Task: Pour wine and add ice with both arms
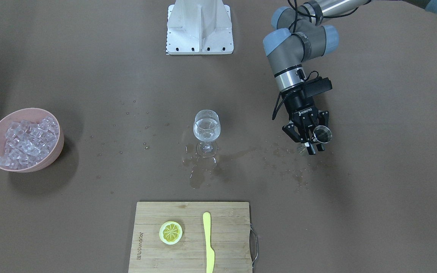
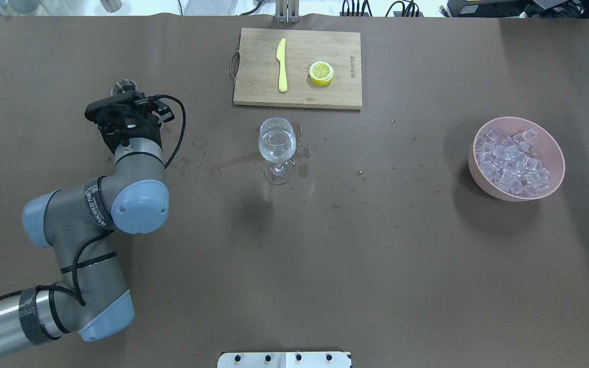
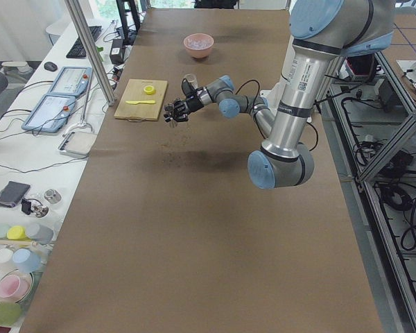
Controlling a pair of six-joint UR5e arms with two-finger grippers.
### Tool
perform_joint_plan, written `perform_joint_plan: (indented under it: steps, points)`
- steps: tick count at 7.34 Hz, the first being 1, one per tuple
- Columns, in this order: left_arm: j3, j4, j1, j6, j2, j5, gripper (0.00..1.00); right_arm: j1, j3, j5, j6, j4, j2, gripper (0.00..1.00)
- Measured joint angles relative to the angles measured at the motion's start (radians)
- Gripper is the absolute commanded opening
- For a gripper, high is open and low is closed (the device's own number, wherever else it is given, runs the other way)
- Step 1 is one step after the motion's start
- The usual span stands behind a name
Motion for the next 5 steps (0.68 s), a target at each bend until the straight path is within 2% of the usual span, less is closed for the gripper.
perform_joint_plan:
  steps: [3, 5]
  points:
    - [-0.082, -0.012, 0.005, 0.159, -0.010, -0.017, 0.00, 0.000, -0.001, 0.010, 0.000, -0.001, -0.001, 1.00]
    - [-0.128, -0.097, 0.009, 0.307, -0.016, -0.070, 0.00, 0.000, -0.001, 0.011, 0.000, -0.001, -0.002, 1.00]
